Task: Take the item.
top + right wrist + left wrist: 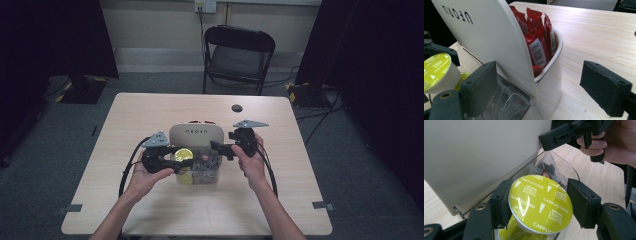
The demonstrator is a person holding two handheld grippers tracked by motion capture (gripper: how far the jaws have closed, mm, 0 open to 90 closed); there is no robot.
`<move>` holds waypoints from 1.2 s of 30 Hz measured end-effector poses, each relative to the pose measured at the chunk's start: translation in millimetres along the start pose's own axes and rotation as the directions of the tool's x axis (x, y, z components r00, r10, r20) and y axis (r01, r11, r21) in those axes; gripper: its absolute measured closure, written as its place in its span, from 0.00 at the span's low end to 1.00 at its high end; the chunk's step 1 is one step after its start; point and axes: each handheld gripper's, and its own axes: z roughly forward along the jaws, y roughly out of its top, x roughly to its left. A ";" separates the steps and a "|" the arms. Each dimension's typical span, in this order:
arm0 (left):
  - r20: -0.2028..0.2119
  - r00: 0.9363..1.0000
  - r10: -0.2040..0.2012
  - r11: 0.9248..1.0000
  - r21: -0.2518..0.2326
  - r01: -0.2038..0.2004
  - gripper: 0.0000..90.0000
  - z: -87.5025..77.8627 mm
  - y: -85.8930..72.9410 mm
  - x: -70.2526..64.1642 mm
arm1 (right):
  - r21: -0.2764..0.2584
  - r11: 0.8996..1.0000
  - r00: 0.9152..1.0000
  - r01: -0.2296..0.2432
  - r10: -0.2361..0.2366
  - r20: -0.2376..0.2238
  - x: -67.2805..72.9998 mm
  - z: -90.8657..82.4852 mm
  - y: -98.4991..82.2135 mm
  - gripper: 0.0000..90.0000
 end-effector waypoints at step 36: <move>-0.062 0.997 -0.056 0.997 -0.055 0.052 0.44 -45.7 -8.0 23.1 | -0.018 1.000 1.000 -0.001 0.001 0.007 -2.6 -5.9 2.4 0.15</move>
